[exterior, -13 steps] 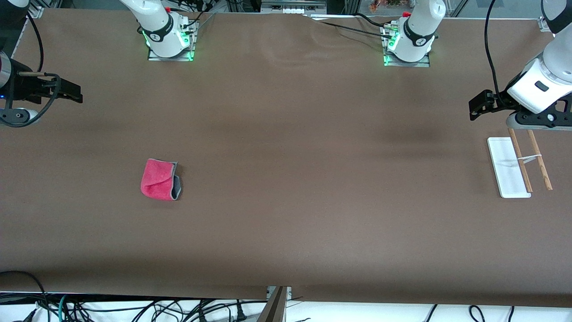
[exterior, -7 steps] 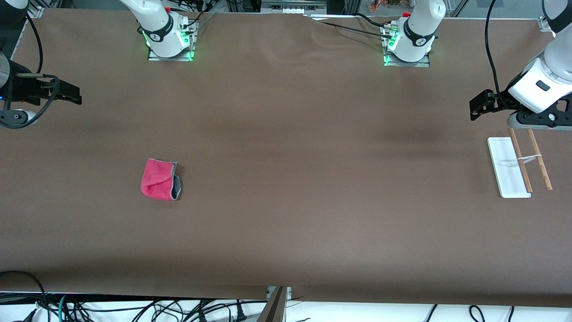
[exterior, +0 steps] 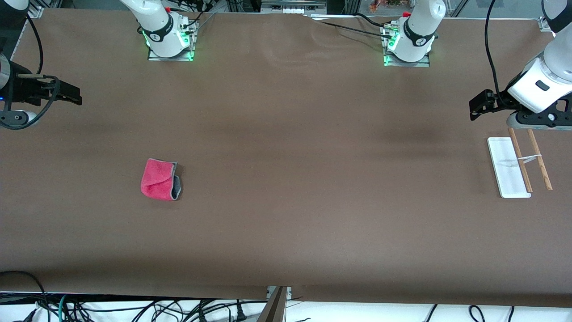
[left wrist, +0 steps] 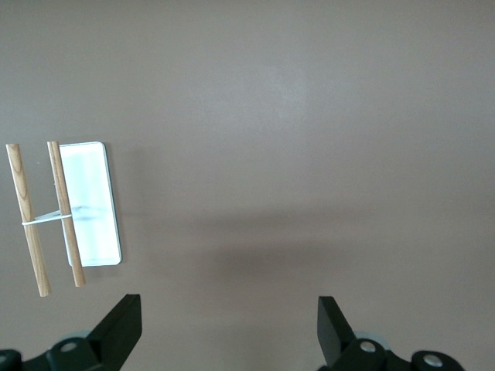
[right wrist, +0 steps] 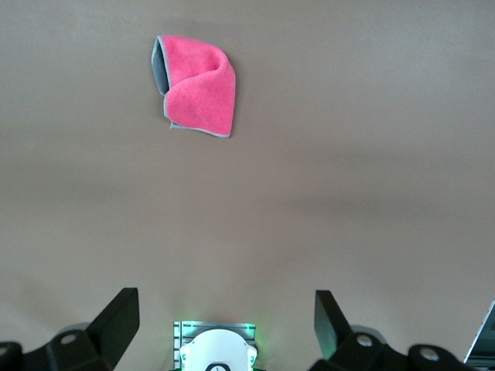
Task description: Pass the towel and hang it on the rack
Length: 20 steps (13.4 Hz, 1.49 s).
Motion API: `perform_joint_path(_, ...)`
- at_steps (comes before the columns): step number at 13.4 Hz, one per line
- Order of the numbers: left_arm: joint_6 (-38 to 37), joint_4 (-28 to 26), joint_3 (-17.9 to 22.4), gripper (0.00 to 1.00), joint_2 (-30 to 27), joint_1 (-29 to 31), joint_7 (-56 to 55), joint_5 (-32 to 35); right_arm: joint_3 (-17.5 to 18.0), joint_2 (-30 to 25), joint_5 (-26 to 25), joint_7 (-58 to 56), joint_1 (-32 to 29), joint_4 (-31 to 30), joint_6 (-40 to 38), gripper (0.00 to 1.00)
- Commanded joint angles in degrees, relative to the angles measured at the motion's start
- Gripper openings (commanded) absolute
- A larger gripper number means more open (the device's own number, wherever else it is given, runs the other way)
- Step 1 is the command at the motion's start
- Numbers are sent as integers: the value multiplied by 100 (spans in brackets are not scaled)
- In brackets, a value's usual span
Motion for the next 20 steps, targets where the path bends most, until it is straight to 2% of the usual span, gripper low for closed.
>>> perform_joint_path(1, -109, 99, -42, 100, -1, 54, 28, 29, 71, 1, 71, -31, -59, -55, 63, 100)
perform_joint_path(6, -109, 99, -42, 100, -1, 54, 19, 2, 115, 195, 53, -49, 90, -55, 221, 100)
perform_joint_path(9, -117, 99, -42, 100, -1, 54, 28, 2, 106, 546, 62, -49, 283, -55, 317, 100)
perform_joint_path(11, -109, 99, -42, 100, -1, 54, 20, 2, 106, 905, 71, -49, 337, -55, 764, 100)
perform_joint_path(16, -117, 99, -42, 100, -1, 54, -7, 2, 123, 1986, 88, -49, 573, -55, 2617, 100)
perform_joint_path(20, -117, 99, -51, 100, -1, 54, -60, 2, 123, 2584, 88, -58, 741, -55, 3770, 100)
